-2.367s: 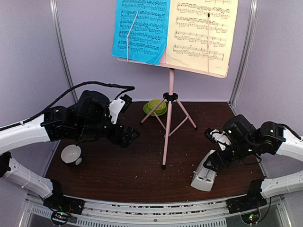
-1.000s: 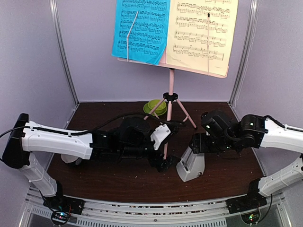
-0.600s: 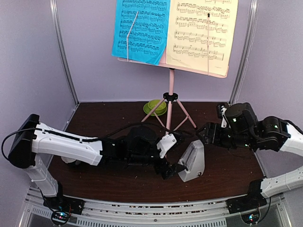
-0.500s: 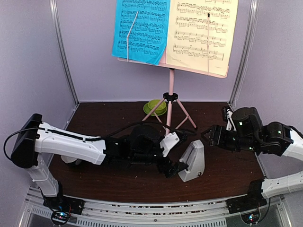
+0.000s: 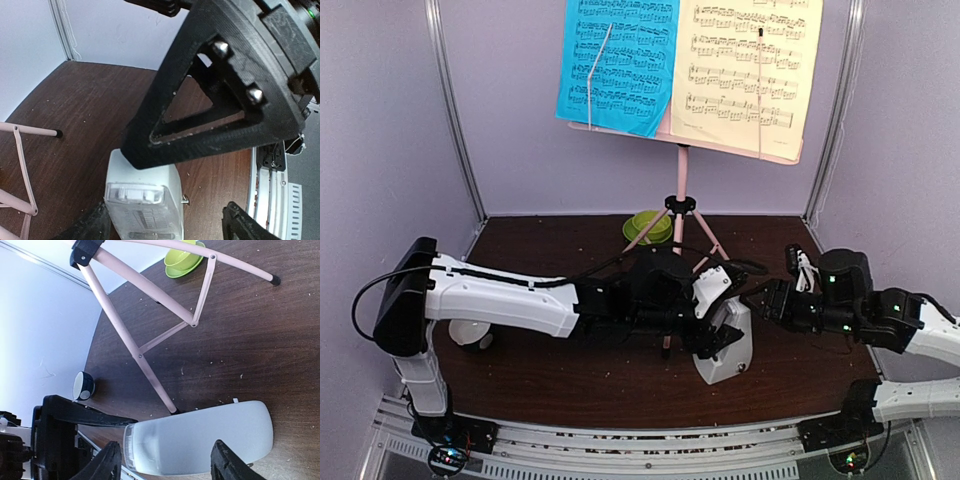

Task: Set up the instrument practice props

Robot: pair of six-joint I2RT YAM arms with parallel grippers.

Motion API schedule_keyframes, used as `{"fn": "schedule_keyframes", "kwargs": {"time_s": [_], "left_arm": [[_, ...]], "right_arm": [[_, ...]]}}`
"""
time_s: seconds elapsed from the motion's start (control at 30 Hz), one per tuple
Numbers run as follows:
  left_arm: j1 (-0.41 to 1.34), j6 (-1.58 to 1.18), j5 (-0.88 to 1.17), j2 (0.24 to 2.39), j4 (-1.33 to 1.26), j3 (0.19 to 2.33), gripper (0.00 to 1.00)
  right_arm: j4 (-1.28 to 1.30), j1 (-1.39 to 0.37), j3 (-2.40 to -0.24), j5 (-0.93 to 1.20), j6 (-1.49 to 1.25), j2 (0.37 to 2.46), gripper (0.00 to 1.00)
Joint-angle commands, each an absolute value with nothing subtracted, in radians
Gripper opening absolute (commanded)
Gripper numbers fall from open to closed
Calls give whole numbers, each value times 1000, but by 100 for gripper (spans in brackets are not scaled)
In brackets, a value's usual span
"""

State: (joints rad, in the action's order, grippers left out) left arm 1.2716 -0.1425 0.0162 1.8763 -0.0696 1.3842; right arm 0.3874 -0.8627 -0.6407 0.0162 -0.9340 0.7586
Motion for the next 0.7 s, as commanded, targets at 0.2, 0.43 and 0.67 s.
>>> {"fn": "schedule_keyframes", "kwargs": {"time_s": [0.2, 0.43, 0.67], "left_arm": [[1273, -95, 0, 1904, -49, 1449, 67], [1266, -91, -16, 1935, -18, 1498, 56], [1258, -87, -29, 1943, 8, 1508, 40]], "right_arm": [[338, -846, -652, 74, -893, 808, 50], [367, -836, -613, 71, -879, 803, 41], [377, -831, -551, 67, -872, 775, 36]]}}
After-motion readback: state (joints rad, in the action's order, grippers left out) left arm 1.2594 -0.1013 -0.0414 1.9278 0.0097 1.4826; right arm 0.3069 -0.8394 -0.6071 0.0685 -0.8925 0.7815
